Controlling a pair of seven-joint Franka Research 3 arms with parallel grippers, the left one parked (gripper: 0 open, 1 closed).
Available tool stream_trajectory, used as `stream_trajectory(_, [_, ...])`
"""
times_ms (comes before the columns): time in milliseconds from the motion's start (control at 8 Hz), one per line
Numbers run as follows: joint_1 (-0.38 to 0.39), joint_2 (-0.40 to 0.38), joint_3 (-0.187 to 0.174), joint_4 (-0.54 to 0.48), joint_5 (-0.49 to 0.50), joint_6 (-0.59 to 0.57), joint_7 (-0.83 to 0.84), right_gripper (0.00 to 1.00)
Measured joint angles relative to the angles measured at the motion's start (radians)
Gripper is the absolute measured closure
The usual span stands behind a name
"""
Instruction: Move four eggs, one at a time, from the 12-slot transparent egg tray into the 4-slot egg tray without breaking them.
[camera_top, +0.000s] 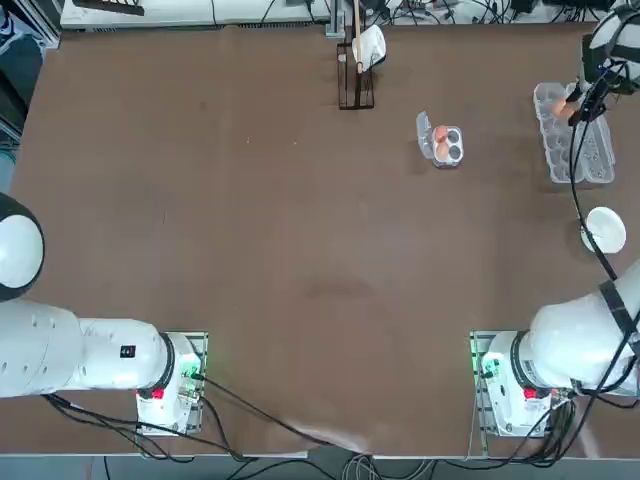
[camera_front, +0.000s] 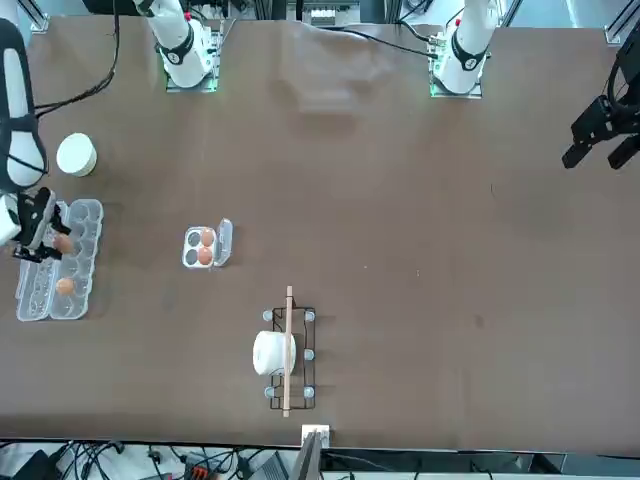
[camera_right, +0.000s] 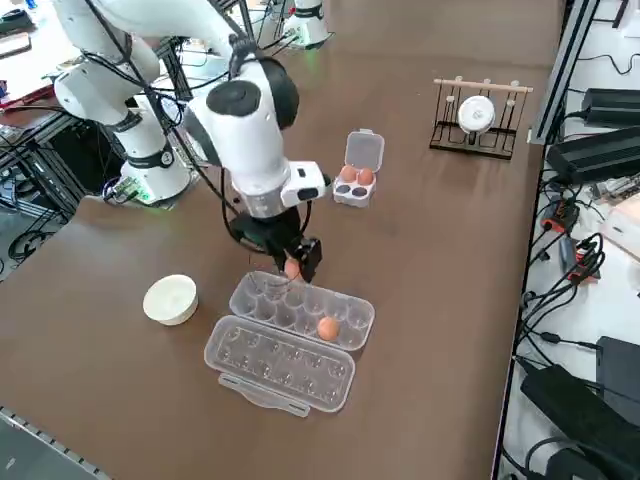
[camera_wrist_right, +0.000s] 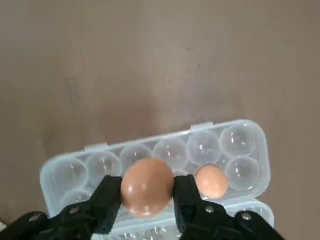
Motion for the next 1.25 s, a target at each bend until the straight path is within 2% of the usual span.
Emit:
stream_trajectory(250, [0.035, -0.018, 0.001, 0.031, -0.002, -0.088, 0.121, 0.41])
stream_trajectory(625, [0.102, -0.023, 0.002, 0.068, -0.019, -0.209, 0.396, 0.41])
stream_trajectory(1250, [0.259, -0.028, 0.007, 0.072, -0.024, -0.295, 0.904, 0.41])
